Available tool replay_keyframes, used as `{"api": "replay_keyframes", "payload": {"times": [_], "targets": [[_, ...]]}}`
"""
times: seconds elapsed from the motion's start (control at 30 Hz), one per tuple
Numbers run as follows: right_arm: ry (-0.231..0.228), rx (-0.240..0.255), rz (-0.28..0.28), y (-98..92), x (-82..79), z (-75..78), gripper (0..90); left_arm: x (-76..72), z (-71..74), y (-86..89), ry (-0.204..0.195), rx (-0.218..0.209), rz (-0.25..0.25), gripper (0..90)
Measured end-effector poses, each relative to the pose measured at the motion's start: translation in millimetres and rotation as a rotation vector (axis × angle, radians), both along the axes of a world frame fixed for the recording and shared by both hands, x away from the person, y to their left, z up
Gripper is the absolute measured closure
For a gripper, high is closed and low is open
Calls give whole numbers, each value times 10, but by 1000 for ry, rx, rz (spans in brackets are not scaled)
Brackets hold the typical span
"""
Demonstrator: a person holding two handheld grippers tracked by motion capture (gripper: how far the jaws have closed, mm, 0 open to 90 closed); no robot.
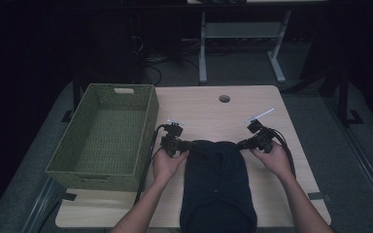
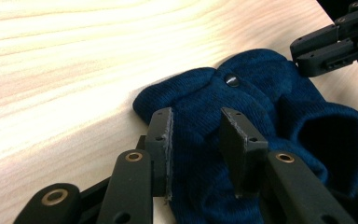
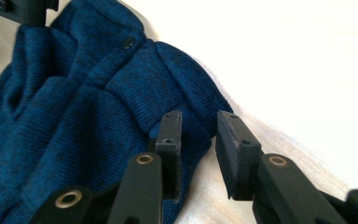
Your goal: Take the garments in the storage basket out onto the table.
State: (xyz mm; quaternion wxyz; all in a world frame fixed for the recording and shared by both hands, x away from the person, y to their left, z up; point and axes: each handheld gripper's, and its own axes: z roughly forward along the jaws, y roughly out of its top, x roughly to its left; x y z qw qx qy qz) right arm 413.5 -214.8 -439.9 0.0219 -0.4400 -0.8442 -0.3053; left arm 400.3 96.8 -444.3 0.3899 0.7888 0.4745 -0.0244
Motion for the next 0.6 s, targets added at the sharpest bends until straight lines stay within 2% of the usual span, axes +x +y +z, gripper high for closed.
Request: {"api": "replay_keyframes", "payload": {"times": [0.3, 0.43, 0.6], "targets": [[12, -4, -13, 3, 38, -15, 659, 42, -21, 44, -7, 14, 25, 630], [2, -1, -14, 19, 41, 7, 648, 57, -49, 31, 6, 31, 26, 616], [18, -11, -14, 43, 63, -17, 630, 68, -95, -1, 24, 36, 32, 595]]}}
